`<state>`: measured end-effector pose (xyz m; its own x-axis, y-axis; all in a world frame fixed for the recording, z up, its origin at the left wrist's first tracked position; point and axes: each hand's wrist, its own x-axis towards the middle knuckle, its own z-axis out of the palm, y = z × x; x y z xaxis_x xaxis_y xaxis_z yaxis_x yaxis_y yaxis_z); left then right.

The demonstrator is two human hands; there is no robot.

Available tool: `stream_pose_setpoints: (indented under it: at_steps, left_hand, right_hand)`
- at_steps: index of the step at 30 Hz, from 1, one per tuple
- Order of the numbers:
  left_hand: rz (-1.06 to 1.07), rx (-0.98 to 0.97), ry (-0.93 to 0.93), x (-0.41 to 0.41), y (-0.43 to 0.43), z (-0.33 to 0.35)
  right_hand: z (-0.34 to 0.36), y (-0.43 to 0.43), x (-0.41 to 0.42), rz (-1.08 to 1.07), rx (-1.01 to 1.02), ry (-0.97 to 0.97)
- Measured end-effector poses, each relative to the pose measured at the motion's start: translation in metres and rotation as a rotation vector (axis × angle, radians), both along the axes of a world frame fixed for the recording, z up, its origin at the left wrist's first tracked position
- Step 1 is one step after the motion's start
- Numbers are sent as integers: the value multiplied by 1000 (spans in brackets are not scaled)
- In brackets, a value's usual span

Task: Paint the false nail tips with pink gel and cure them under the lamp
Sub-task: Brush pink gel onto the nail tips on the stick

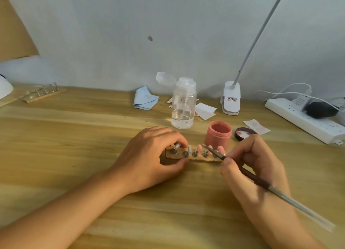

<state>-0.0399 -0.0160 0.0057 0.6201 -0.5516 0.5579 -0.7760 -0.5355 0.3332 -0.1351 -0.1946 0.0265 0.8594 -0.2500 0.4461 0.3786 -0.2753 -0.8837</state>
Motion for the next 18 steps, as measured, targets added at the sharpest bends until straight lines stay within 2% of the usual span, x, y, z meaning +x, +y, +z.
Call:
stream_pose_setpoints:
  at_steps: [4, 7, 12, 18]
  left_hand:
    - [5, -24, -7, -1, 0, 0]
    - [0, -6, -2, 0, 1, 0]
    - [-13, 17, 14, 0, 1, 0]
    - [-7, 17, 12, 0, 0, -1]
  right_hand:
    - [-14, -10, -1, -74, -145, -94]
    - [-14, -11, 6, -110, -137, -131]
    - [-18, -22, 16, -151, 119, -82]
    - [-20, -29, 22, -192, 201, 43]
